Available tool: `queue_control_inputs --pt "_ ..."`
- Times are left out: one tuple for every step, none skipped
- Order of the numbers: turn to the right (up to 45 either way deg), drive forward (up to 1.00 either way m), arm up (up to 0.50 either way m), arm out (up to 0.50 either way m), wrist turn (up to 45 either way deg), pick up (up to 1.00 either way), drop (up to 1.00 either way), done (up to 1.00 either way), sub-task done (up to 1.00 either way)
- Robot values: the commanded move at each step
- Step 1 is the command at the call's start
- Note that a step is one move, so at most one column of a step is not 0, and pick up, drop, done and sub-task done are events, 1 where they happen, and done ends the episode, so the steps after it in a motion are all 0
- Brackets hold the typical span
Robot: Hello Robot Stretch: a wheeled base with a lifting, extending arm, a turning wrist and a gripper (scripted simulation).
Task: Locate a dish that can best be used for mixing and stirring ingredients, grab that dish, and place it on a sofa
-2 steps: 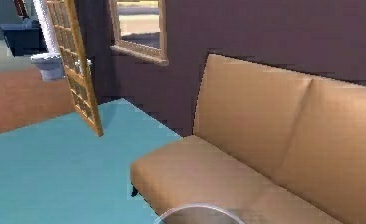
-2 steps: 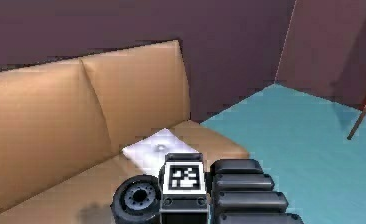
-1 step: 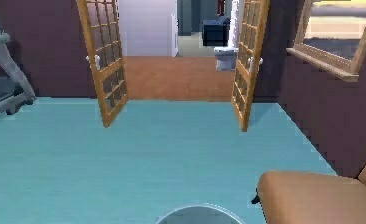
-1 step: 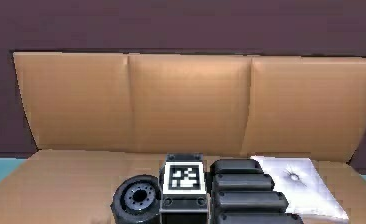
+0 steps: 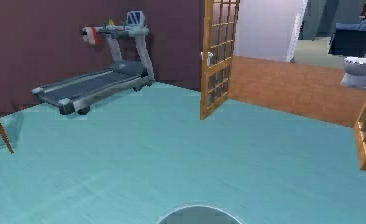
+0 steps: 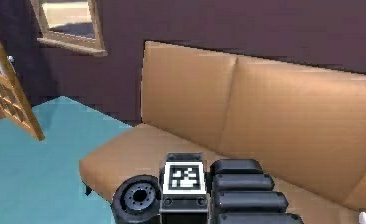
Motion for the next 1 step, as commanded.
queue_control_inputs --pt "-3.0 0.0 0.0 0.0 0.0 0.0 0.0 0.0 0.0"
